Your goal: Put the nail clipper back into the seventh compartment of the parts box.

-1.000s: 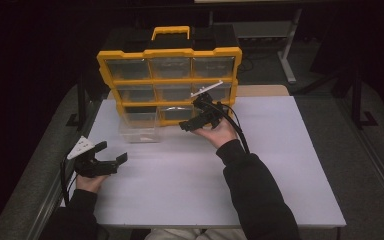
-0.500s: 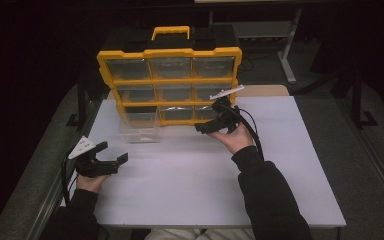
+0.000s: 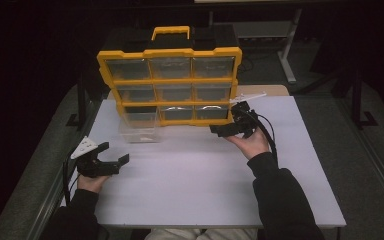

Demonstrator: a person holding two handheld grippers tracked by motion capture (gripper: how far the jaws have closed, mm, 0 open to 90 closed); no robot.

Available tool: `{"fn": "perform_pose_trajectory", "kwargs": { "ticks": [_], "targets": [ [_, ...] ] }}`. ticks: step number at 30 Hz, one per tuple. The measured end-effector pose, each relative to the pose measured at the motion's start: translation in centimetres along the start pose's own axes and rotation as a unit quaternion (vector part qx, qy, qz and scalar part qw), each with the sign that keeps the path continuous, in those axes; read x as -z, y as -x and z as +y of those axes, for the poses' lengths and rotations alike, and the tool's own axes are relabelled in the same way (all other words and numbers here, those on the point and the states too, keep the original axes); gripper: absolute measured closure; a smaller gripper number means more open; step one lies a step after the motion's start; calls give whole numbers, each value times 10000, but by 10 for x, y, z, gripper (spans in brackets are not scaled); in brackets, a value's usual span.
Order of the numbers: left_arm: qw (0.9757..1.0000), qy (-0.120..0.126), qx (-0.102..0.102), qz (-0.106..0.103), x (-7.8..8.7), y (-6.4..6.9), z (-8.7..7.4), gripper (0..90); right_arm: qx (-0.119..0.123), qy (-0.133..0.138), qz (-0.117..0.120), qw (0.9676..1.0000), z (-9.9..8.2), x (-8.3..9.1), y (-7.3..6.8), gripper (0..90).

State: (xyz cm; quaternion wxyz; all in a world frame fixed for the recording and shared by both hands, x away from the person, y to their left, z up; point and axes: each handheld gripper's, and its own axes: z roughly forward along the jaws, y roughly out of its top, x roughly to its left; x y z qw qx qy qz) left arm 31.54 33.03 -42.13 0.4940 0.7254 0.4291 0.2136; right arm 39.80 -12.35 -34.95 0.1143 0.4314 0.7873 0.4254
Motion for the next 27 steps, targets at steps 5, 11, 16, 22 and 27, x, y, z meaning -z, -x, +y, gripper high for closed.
{"fn": "perform_pose_trajectory", "kwargs": {
  "ticks": [5,11,16,22,27],
  "targets": [
    [10000,-34,10,-19,-1,0,-1,0,-31,63,-105,9999,-12,10,6,0],
    [10000,-26,13,-22,-1,0,-1,0,-112,148,-179,9997,-26,19,15,0],
    [10000,-17,28,-12,0,0,-1,0,-47,126,-256,9996,-40,22,16,0],
    [10000,-3,35,-14,1,1,0,0,34,141,-362,9992,-52,28,16,0],
    [10000,33,74,-11,3,0,-1,0,-58,188,-383,9991,-64,34,20,0]
  ]
}}
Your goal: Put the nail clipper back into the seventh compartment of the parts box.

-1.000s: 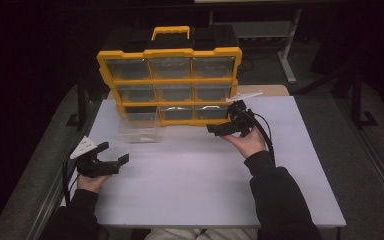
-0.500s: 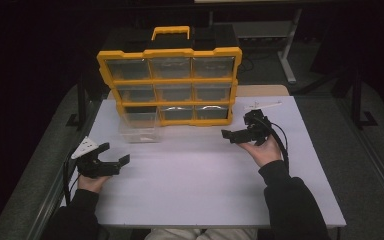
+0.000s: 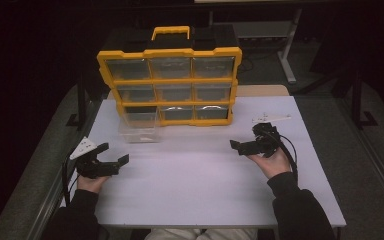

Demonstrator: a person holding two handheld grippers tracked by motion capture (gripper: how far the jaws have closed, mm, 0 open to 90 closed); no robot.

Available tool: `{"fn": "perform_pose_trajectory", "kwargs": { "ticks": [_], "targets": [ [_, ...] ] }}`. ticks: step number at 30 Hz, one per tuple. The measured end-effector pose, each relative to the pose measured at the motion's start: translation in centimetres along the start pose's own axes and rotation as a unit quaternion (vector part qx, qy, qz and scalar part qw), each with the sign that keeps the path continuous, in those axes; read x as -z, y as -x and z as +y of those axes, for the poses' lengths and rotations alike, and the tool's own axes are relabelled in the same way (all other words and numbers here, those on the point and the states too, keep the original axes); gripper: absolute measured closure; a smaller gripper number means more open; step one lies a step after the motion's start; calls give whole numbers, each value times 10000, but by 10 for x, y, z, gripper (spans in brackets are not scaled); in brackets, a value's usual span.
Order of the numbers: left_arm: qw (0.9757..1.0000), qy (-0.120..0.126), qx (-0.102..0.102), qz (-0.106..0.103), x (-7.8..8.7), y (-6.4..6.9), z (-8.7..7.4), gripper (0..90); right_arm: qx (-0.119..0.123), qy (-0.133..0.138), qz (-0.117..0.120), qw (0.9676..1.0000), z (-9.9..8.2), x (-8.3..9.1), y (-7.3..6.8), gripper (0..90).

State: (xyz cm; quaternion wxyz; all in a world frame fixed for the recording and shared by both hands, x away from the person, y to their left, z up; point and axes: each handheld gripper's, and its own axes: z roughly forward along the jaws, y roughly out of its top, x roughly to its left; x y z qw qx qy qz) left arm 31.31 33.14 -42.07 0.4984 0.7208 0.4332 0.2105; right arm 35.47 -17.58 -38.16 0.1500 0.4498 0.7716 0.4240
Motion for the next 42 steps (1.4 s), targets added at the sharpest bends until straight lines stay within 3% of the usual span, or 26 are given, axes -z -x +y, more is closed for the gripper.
{"fn": "perform_pose_trajectory", "kwargs": {
  "ticks": [10,20,24,31,42],
  "targets": [
    [10000,35,37,29,2,-2,0,0,3,250,-20,9997,-18,15,9,0],
    [10000,28,38,16,3,-2,0,0,-6,424,-207,9989,-35,23,14,0],
    [10000,17,27,-2,3,-2,0,0,-184,521,-241,9982,-49,30,20,0],
    [10000,19,18,-12,3,-2,0,0,-203,887,-445,9949,-65,40,26,0],
    [10000,35,10,-40,3,-2,0,0,-216,1039,-381,9936,-82,45,26,0]
  ]
}}
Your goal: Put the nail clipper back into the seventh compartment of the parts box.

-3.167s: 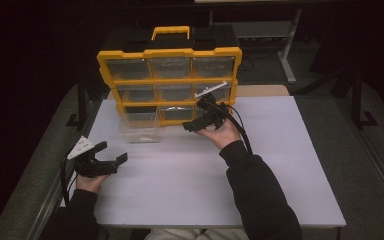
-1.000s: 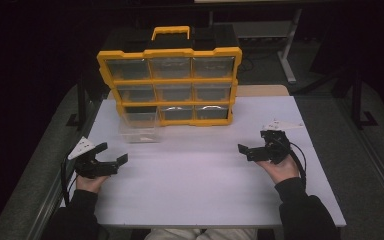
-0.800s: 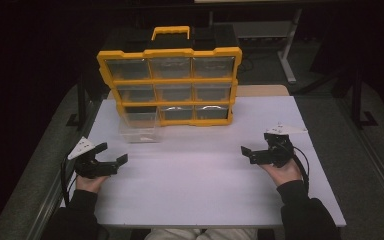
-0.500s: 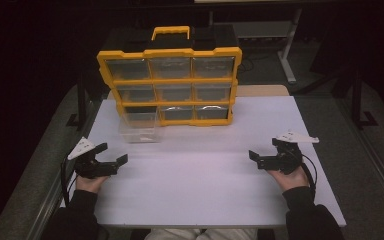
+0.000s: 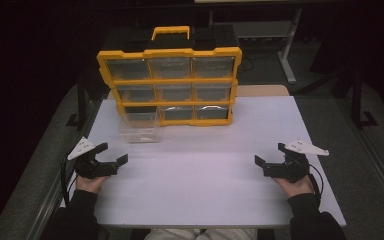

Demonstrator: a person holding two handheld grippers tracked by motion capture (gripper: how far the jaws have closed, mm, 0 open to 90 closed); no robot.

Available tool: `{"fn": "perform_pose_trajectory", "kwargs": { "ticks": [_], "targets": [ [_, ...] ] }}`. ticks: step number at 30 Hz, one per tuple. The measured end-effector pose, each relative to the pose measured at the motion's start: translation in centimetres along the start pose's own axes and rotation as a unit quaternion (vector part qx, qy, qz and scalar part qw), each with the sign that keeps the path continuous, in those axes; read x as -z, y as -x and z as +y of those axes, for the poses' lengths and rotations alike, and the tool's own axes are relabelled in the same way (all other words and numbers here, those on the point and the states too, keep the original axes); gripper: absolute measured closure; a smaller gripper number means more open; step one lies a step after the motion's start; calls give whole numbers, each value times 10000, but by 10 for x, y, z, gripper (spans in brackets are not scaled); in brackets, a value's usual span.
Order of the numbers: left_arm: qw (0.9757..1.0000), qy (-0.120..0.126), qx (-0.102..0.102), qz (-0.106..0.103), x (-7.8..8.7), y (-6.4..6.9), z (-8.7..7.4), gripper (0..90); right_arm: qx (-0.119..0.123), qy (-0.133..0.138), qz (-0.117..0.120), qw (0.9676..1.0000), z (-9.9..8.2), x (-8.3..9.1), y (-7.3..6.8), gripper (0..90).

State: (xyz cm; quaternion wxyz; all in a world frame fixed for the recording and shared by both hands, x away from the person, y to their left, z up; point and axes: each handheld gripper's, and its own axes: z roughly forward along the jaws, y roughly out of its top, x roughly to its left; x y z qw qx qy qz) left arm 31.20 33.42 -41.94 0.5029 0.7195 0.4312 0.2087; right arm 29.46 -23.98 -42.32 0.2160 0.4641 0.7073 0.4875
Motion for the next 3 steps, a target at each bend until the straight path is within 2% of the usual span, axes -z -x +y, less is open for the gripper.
{"fn": "perform_pose_trajectory", "kwargs": {
  "ticks": [3],
  "targets": [
    [10000,12,-2,-10,0,0,0,0,-49,18,23,10000,-2,1,0,0]
  ]
}}
